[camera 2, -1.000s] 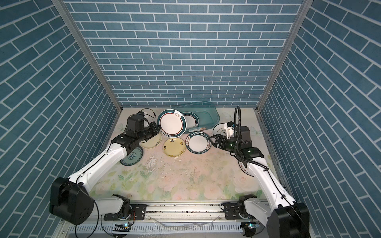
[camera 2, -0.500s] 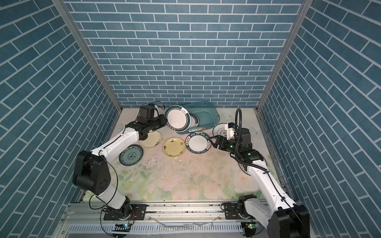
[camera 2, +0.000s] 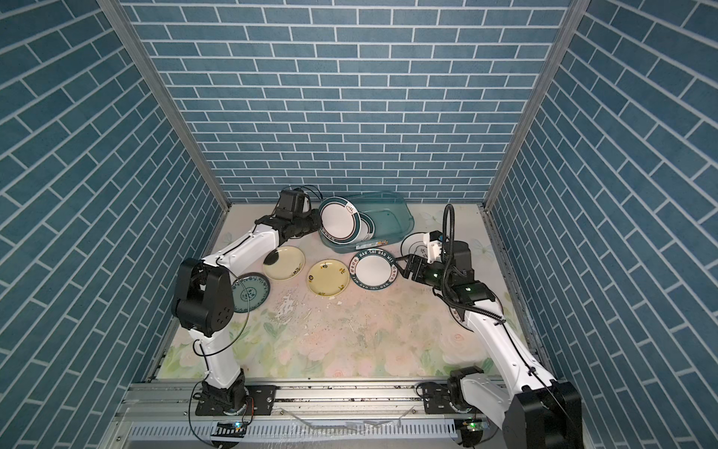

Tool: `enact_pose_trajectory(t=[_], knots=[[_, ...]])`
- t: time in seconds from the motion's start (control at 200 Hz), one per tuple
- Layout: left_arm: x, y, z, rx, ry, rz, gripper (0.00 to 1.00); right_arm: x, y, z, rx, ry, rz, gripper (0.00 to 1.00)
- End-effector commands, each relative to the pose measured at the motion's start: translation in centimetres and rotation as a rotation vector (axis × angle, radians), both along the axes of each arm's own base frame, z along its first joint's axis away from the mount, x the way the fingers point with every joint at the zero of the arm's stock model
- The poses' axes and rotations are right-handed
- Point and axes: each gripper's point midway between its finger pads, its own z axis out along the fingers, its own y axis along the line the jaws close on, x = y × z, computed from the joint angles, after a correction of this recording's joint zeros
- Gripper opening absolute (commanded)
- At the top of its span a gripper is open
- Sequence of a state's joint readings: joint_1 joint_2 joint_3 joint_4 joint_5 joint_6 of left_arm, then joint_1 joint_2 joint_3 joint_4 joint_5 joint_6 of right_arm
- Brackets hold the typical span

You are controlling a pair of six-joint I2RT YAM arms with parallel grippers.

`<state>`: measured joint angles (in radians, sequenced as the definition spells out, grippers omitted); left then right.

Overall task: Place the plates into the plastic bin on the countertop
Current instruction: Place the plate in the plastic bin.

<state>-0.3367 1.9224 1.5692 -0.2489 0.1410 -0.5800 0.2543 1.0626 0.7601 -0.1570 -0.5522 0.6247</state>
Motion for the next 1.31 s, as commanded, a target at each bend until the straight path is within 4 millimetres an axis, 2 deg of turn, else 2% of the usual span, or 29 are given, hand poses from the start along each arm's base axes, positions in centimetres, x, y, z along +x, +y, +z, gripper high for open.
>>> enact_pose_trajectory(t=[0.0, 0.18, 0.415, 0.61, 0.715, 0.815, 0.895, 0.96, 1.075, 1.22, 1.3], knots=[[1.3, 0.2, 1.5, 0.029, -0.044, -0.003, 0.0, 0.6, -0.2, 0.2, -0.006, 0.015, -0.022, 0.81], [2.3, -0.6, 0.4, 0.012, -0.012, -0.015, 0.0, 1.2, -0.2, -0.3, -0.013, 0.04, -0.029, 0.81], [2.9, -2.4, -2.3, -0.067, 0.071, -0.048, 0.0, 1.9, 0.2, -0.9, -0.013, 0.078, -0.018, 0.8], [3.1, -2.4, -3.8, -0.055, 0.107, -0.043, 0.0, 2.3, 0.3, -0.4, -0.013, 0.076, -0.019, 0.8], [3.2, -2.5, -4.6, -0.047, 0.122, -0.046, 0.0, 2.4, 0.2, -0.8, -0.025, 0.086, -0.019, 0.8], [3.4, -2.6, -5.1, -0.039, 0.137, -0.054, 0.16, 2.6, 0.2, -1.1, -0.032, 0.102, -0.017, 0.8], [3.4, -3.3, -5.0, -0.049, 0.132, -0.096, 0.21, 2.6, 0.2, -1.2, -0.034, 0.106, -0.018, 0.8], [3.3, -3.3, -4.4, -0.049, 0.115, -0.101, 0.32, 2.7, 0.2, -1.3, -0.033, 0.107, -0.019, 0.8], [3.1, -2.9, -3.5, -0.029, 0.088, -0.1, 0.42, 2.8, 0.2, -1.5, -0.037, 0.115, -0.02, 0.8], [2.7, -2.4, -1.7, -0.008, 0.05, -0.097, 0.61, 3.0, -0.1, -2.0, -0.045, 0.142, -0.033, 0.8], [2.5, -2.1, -0.3, 0.005, 0.021, -0.098, 0.98, 3.2, -0.3, -1.9, -0.043, 0.154, -0.045, 0.8]])
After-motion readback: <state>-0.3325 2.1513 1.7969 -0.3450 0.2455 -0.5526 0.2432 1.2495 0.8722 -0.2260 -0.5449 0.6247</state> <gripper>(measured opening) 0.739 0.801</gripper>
